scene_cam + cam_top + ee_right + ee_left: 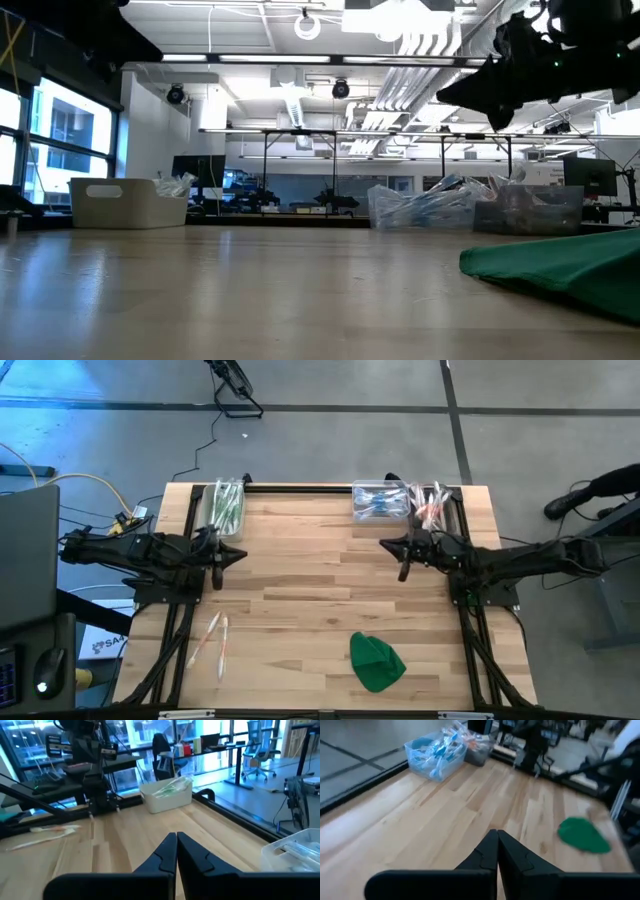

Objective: Pick & Place Toothbrushes
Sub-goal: Put the orange toothbrush into the black bin

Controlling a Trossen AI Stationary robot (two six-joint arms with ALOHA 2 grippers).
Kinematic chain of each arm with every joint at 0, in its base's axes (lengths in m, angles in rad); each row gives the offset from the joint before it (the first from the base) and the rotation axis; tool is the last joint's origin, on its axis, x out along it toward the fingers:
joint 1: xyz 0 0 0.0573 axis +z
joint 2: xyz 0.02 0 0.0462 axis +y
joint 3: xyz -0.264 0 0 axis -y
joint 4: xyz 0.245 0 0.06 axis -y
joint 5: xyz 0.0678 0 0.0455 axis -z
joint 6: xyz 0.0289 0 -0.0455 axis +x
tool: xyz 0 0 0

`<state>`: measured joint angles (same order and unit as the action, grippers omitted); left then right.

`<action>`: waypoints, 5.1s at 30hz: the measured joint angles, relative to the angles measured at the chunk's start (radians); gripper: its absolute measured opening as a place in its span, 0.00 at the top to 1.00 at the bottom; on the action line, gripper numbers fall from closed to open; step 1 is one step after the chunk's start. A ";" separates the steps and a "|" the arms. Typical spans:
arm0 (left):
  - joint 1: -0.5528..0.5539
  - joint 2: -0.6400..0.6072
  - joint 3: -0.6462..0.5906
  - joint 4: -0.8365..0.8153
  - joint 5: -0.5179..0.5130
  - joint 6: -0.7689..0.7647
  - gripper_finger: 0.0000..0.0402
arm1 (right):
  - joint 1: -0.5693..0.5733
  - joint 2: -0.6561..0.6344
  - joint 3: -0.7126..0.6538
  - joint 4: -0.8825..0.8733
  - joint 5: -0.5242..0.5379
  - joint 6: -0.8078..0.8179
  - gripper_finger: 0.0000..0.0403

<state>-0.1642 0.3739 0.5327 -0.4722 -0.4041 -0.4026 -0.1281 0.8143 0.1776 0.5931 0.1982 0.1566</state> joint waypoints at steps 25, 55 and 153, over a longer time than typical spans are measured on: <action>-0.125 0.648 0.017 0.015 0.405 -0.956 1.00 | -0.001 0.001 -0.032 0.024 0.009 0.024 0.99; -0.544 0.884 0.323 -0.621 0.422 -1.540 1.00 | -0.012 0.002 -0.032 0.012 0.011 -0.005 0.99; -0.864 1.094 0.137 -0.254 0.487 -1.801 0.96 | -0.012 0.002 -0.031 -0.003 0.009 -0.004 0.99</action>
<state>-1.0279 1.4675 0.6697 -0.7263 0.0834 -2.2036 -0.1398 0.8158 0.1463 0.5903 0.2070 0.1524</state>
